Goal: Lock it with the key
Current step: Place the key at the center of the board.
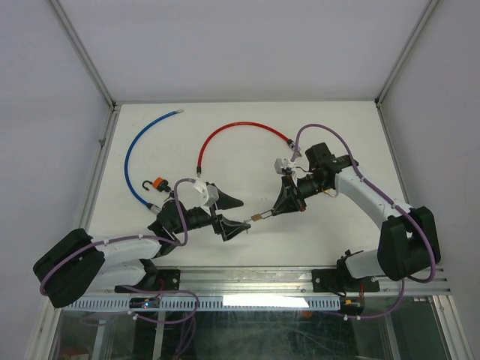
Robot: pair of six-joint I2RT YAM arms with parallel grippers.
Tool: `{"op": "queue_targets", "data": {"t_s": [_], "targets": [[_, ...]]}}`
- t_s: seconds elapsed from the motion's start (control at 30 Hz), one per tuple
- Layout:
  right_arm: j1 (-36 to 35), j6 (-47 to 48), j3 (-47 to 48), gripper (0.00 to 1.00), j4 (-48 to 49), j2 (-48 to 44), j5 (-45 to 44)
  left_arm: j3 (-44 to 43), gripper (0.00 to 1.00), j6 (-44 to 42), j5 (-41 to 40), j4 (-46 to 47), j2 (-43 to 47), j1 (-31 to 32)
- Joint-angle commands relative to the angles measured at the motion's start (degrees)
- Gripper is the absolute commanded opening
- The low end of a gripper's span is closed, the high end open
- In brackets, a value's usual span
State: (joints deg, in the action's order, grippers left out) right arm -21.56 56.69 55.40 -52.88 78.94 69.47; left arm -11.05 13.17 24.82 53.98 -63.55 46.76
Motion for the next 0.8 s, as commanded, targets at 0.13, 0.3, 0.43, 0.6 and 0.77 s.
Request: {"op": "queue_targets", "data": {"t_s": [0.13,0.3,0.43,0.6,0.77], "targets": [[-0.28,-1.47,2.75,0.0,0.17,0.58,2.8,-3.65,0.71,-2.22,6.32,6.71,-7.64,0.06],[-0.71,-2.09,2.62,0.0,0.54,0.73,2.73,-5.11,0.68,-5.79,3.46,6.17,-10.63,2.24],[-0.92,-2.19,2.62,0.0,0.52,0.93,2.6,-6.91,0.6,-6.98,2.39,4.97,-12.6,3.19],[-1.14,-2.22,2.63,0.0,0.54,1.04,2.53,-8.63,0.48,-7.82,0.25,2.88,-13.98,3.9],[-1.21,-2.35,2.68,0.0,0.57,1.04,2.56,-9.72,0.38,-8.33,0.59,1.69,-15.06,4.3]]}}
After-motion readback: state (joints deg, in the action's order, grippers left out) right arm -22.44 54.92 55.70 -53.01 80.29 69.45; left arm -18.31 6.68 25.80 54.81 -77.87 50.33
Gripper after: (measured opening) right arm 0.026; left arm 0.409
